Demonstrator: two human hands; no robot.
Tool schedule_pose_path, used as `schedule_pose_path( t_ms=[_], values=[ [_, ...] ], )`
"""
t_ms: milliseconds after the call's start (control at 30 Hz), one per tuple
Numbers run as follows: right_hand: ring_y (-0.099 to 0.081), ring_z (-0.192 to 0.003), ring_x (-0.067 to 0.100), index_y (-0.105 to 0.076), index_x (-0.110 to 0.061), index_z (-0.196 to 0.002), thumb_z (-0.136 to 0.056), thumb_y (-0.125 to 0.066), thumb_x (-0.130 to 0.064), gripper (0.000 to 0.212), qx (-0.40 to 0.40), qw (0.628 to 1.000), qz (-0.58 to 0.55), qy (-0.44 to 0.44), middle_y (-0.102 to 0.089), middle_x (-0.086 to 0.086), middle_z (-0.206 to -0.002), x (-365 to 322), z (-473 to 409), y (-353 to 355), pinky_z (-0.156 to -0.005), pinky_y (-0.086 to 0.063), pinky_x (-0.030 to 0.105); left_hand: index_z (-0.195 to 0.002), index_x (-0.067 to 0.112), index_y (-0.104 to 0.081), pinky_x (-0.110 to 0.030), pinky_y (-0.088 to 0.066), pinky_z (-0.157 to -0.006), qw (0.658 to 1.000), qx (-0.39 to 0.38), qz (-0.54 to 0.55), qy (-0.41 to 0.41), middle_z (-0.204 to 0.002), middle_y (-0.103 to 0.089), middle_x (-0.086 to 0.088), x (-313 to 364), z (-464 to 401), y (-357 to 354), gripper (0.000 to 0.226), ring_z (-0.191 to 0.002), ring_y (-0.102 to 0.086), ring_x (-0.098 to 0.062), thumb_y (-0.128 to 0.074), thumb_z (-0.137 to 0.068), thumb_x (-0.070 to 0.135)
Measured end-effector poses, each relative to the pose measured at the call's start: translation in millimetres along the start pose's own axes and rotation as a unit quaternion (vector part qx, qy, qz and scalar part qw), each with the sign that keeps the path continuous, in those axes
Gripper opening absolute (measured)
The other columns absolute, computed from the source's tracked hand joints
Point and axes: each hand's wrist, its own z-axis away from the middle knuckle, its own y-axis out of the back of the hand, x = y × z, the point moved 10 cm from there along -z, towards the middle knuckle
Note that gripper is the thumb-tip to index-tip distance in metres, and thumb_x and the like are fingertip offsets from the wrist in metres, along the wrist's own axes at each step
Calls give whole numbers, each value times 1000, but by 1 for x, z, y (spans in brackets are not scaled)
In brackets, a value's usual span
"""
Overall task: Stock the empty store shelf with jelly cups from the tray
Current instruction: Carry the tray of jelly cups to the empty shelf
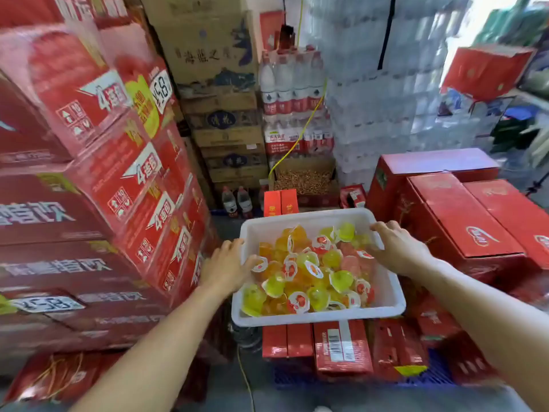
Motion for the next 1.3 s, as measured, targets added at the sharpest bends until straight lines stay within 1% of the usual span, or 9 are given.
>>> schedule_pose_path(
  t_ms=[133,233,400,500,600,733,933,1133,1300],
  values=[
    [-46,-120,32,-39,-20,-139,-94,-50,-45,53,-58,997,23,-55,-42,10,-132,31,-35,-39,-84,-46,44,-142,21,-35,-41,-41,-97,997,-40,-26,55,-141,-42,-5,-21,-19,-55,54,-125,-45,-29,-39,-96,48],
    [-46,-119,35,-38,-19,-140,-94,-51,-43,54,-98,991,25,-92,-40,12,-131,55,-55,-69,-88,-47,46,-140,17,-38,-42,-40,-98,995,-41,2,90,-140,-42,-10,-41,-45,-76,54,-123,-45,-33,-45,-94,45],
    [-50,-115,43,-34,-7,-136,-95,-50,-40,55,-128,972,-21,-193,-41,20,-133,86,-74,-104,-90,-44,47,-147,8,-28,-41,-34,-105,977,-113,74,163,-148,-36,-17,-70,-85,-110,70,-134,-37,-34,-47,-92,46],
    [-51,-114,44,-36,1,-128,-88,-60,-47,67,-129,952,-101,-259,-50,25,-127,98,-81,-125,-88,-41,44,-132,6,-47,-37,-43,-90,956,-123,179,196,-131,-55,-15,-76,-102,-130,55,-118,-53,-34,-49,-91,43],
    [-54,-109,42,-41,5,-125,-92,-55,-38,56,-97,937,-145,-304,-54,28,-123,112,-89,-133,-87,-45,43,-114,3,-62,-38,-50,-85,940,-118,223,229,-115,-65,-18,-94,-113,-144,36,-103,-61,-35,-49,-95,31],
    [-55,-105,43,-46,4,-118,-95,-51,-35,46,-65,930,-147,-332,-56,27,-117,124,-92,-135,-84,-45,43,-101,1,-59,-39,-50,-80,946,-140,189,222,-104,-63,-19,-104,-120,-151,30,-96,-60,-36,-46,-97,28],
    [-56,-85,35,-55,0,-94,-93,-53,-28,28,-52,926,-171,-334,-62,21,-98,126,-73,-133,-68,-39,34,-91,3,-51,-37,-41,-72,948,-132,194,217,-100,-59,-19,-105,-117,-151,29,-91,-57,-34,-44,-99,30],
    [-56,-81,36,-52,-7,-75,-91,-57,-26,26,-20,911,-193,-363,-59,15,-80,123,-10,-145,-65,-41,36,-73,9,-44,-34,-36,-66,957,-122,175,197,-94,-62,-24,-116,-104,-146,34,-91,-60,-39,-51,-96,33],
    [-57,-83,34,-58,-6,-79,-90,-62,-27,24,-10,901,-202,-384,-61,16,-86,128,35,-142,-67,-41,34,-68,7,-50,-34,-36,-64,965,-121,165,162,-74,-56,-13,-106,-88,-128,36,-77,-58,-34,-52,-96,31]
  ],
)
